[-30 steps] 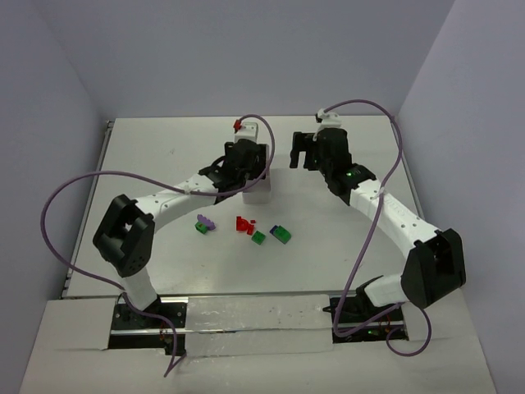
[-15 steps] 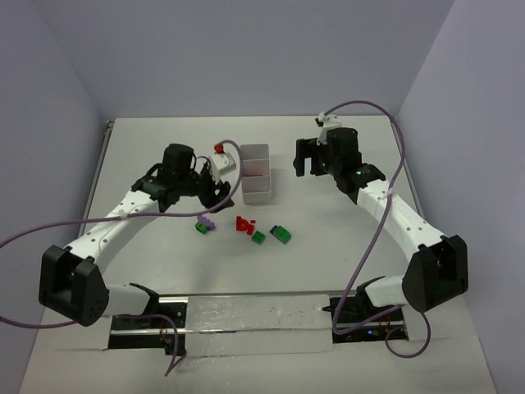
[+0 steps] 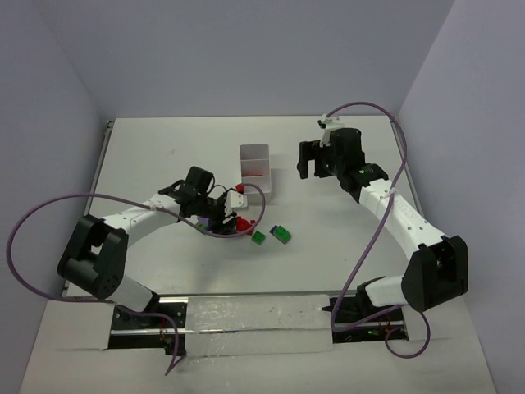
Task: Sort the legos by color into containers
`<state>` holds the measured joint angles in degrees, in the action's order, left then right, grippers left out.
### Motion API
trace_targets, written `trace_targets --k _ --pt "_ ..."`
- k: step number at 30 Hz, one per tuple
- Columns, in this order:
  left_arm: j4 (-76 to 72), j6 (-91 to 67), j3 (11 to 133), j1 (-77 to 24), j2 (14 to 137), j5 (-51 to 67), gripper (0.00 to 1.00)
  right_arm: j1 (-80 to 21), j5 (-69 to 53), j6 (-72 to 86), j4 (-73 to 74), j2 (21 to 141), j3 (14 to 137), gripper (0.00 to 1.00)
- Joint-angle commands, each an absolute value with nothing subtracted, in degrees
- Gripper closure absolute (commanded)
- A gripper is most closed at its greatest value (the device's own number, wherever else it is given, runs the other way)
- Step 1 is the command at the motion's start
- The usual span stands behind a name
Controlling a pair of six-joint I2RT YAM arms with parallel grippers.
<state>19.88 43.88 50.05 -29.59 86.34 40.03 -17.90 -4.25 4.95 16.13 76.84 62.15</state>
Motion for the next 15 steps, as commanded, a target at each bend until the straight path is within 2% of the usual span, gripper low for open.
trace_targets --k 1,15 --pt "13.8 47.1 49.8 -31.7 88.1 39.7 0.27 -17.2 -5.0 4.3 16.5 77.1 61.7 0.00" --pt "14.1 50.4 51.6 -35.4 92.4 30.9 0.28 -16.3 -6.2 4.2 17.7 78.7 62.7 0.00"
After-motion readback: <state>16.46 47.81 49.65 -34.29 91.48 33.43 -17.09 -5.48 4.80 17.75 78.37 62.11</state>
